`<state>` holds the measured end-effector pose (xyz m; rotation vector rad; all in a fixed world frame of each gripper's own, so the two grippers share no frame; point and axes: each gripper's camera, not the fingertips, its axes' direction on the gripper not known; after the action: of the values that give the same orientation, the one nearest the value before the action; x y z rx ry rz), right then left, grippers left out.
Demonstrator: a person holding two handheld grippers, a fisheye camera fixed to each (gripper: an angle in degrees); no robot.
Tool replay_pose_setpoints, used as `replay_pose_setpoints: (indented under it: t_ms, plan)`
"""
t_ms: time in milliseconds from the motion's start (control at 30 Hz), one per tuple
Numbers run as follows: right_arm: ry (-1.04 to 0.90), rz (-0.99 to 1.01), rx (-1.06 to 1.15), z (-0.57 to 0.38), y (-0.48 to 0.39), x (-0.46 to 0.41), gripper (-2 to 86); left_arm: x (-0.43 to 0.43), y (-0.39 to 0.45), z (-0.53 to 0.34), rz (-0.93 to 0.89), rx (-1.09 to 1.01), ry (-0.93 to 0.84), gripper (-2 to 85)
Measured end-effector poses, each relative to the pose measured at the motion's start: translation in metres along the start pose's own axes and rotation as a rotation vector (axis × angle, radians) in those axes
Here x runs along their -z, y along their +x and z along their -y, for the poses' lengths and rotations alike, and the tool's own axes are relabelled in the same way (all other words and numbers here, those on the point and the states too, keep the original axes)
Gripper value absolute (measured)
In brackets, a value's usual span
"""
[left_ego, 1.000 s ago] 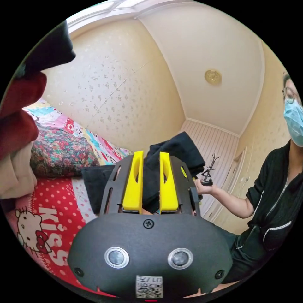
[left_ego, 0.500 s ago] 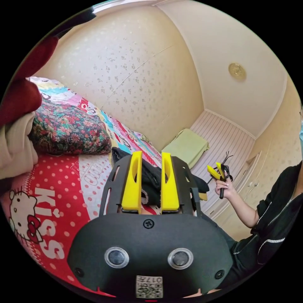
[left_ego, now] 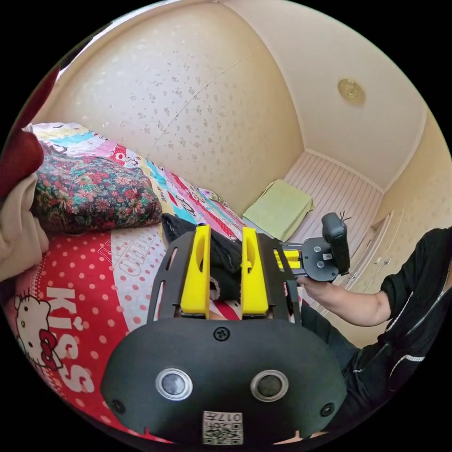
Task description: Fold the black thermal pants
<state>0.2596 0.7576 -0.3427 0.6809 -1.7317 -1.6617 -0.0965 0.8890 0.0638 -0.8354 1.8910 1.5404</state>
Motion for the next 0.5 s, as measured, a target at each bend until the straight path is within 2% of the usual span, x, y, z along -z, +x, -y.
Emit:
replay_pose_setpoints:
  t_ms: [100,167,267,333,433,500]
  plan:
    - [0.103,-0.152,-0.144,-0.031,0.042,0.052,4.0,-0.01,0.003,-0.002,-0.019,-0.021,-0.025,9.9]
    - [0.085,-0.345,-0.226,-0.07,0.094,0.081,3.6,-0.017,0.01,-0.003,-0.01,-0.053,-0.045,9.9]
    - [0.016,-0.512,-0.411,-0.141,0.174,0.104,3.3,-0.034,0.026,-0.006,0.072,-0.113,-0.111,10.1]
    - [-0.013,-0.529,-0.599,-0.201,0.226,0.115,3.2,-0.05,0.038,-0.01,0.261,-0.098,-0.157,12.3]
    - [-0.068,-0.397,-0.977,-0.306,0.284,0.139,2.9,-0.056,0.052,-0.017,0.496,-0.06,-0.128,15.0]
    - [0.022,-0.285,-1.052,-0.353,0.28,0.161,2.6,-0.048,0.056,-0.023,0.581,-0.025,-0.057,16.6]
